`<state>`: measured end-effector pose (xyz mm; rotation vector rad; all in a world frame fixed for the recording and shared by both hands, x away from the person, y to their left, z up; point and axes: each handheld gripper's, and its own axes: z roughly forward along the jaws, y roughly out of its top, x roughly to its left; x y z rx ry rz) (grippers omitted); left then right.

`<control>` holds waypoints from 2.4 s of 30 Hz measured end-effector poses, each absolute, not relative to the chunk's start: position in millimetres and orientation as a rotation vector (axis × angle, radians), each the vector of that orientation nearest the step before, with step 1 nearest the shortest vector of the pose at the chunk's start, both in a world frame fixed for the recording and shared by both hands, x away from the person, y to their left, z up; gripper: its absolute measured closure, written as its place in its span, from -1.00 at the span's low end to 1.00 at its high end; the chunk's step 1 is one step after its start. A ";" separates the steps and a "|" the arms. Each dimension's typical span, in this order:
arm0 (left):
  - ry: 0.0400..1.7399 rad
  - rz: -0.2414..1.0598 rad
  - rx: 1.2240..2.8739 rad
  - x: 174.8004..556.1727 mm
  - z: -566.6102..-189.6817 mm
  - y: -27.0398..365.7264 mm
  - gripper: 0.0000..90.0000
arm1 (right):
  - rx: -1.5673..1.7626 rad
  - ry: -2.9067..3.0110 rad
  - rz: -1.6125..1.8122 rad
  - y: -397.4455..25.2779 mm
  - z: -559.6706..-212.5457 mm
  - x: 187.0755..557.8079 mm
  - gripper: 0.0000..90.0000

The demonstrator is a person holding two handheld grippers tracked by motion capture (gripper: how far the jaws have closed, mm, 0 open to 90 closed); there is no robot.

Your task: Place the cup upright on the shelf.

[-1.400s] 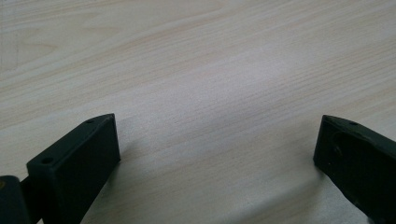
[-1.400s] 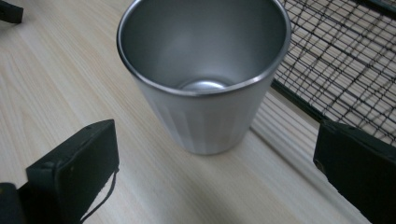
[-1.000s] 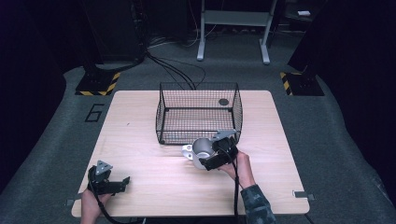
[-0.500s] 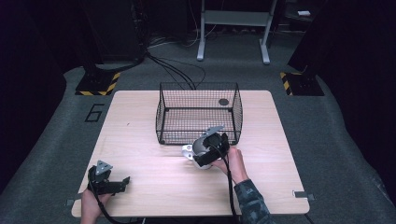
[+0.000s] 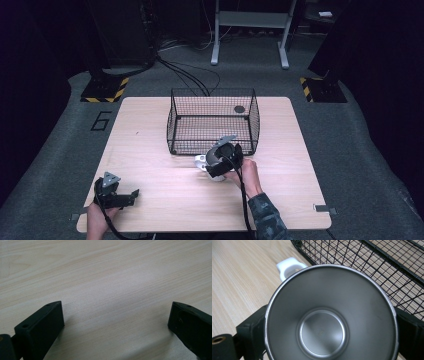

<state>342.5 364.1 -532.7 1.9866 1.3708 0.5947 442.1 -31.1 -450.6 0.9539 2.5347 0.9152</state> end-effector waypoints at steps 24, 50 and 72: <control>1.370 0.595 1.987 342.6 -532.7 364.1 -0.99 | 0.961 2.545 0.925 -39.7 -429.0 439.8 -0.87; 1.370 0.595 1.989 342.5 -532.7 364.2 -0.99 | 0.946 2.576 0.936 -43.6 -401.2 445.3 -0.87; 1.370 0.594 1.987 342.6 -532.7 364.1 -0.99 | 0.924 2.548 0.977 -49.9 -360.8 456.0 -0.87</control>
